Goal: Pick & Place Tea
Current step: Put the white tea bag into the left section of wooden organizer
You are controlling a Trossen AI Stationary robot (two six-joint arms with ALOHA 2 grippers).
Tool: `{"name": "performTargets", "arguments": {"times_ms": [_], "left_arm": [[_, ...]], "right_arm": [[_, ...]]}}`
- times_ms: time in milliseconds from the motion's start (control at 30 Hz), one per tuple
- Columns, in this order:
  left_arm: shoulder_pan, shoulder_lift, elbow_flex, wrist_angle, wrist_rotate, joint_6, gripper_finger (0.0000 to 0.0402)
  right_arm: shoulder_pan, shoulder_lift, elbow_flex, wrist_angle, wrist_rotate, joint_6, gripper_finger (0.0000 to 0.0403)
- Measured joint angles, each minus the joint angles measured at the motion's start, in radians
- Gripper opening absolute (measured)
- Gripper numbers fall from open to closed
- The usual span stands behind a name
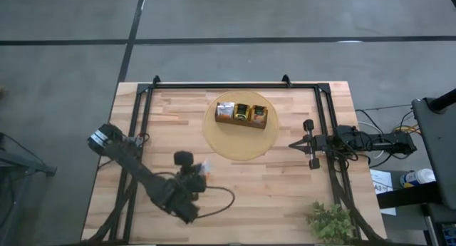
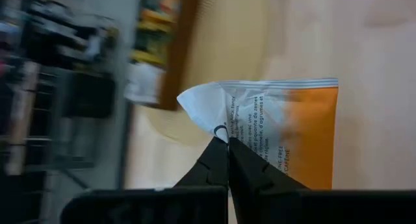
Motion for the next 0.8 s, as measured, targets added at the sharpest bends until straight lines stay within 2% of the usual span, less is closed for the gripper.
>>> {"name": "performTargets", "arguments": {"times_ms": [300,467,600,800], "left_arm": [[0.196,-0.017,0.003,-0.036,-0.222,0.190,0.0000],[0.316,-0.055,-0.046,0.025,-0.337,0.299,0.0000],[0.388,-0.096,-0.114,0.181,-0.351,0.421,0.0000],[0.471,-0.132,-0.234,0.447,-0.299,0.679,0.0000]], "right_arm": [[0.000,0.000,0.000,0.000,0.000,0.000,0.0009],[0.000,0.000,0.000,0.000,0.000,0.000,0.0009],[0.000,0.000,0.000,0.000,0.000,0.000,0.0009],[0.000,0.000,0.000,0.000,0.000,0.000,0.0009]]}}
